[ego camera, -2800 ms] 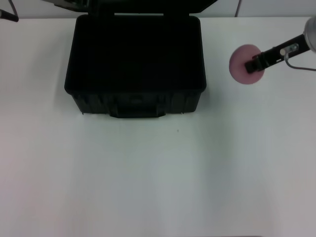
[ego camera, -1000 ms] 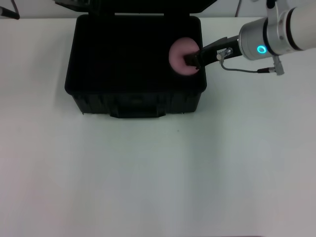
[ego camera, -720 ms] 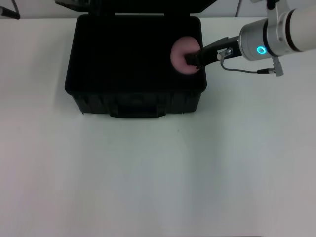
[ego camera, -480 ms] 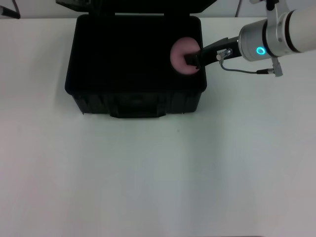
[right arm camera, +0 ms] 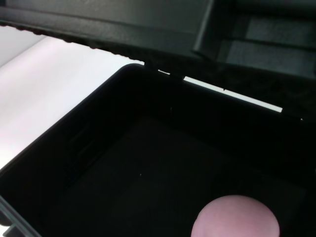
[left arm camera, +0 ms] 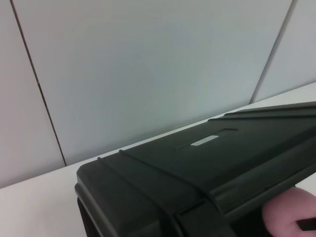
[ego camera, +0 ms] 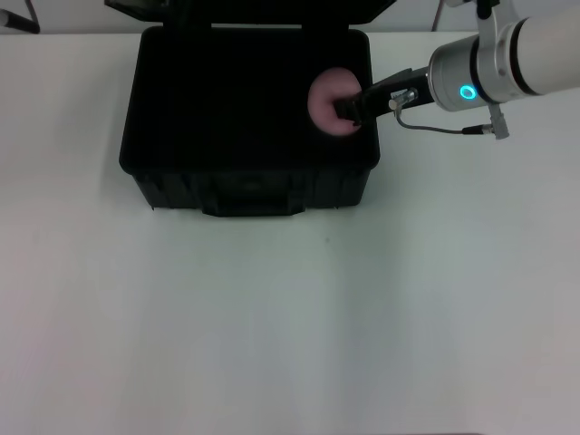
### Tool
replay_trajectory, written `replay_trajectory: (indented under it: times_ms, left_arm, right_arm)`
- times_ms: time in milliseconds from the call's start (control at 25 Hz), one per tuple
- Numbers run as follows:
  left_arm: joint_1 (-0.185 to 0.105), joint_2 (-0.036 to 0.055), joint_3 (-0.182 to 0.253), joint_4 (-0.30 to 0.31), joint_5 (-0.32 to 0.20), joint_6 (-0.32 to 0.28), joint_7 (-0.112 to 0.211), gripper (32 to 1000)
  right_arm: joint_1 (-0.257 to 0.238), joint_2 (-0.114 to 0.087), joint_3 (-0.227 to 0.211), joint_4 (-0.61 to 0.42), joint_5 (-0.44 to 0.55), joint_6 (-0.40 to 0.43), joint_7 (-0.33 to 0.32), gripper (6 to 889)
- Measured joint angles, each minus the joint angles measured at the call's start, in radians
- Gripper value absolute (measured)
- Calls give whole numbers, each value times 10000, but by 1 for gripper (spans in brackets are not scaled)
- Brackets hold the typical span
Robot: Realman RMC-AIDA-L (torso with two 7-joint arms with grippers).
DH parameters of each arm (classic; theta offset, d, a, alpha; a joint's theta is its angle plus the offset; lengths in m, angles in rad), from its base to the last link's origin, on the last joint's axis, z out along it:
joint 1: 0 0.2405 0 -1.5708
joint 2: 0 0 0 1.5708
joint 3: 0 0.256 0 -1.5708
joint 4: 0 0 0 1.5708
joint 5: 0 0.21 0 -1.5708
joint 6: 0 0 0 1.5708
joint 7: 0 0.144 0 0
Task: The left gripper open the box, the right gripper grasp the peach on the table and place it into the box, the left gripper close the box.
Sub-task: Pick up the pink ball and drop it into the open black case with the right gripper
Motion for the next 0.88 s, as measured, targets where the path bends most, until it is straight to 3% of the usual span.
replay_trajectory:
  times_ms: [800, 880]
  left_arm:
    - [-29, -3, 139, 0, -7, 17, -8, 374]
    - [-30, -3, 139, 0, 3, 19, -9, 374]
  right_arm:
    - [61, 14, -15, 147, -2, -65, -83, 45]
    - [69, 13, -15, 147, -2, -43, -133, 131]
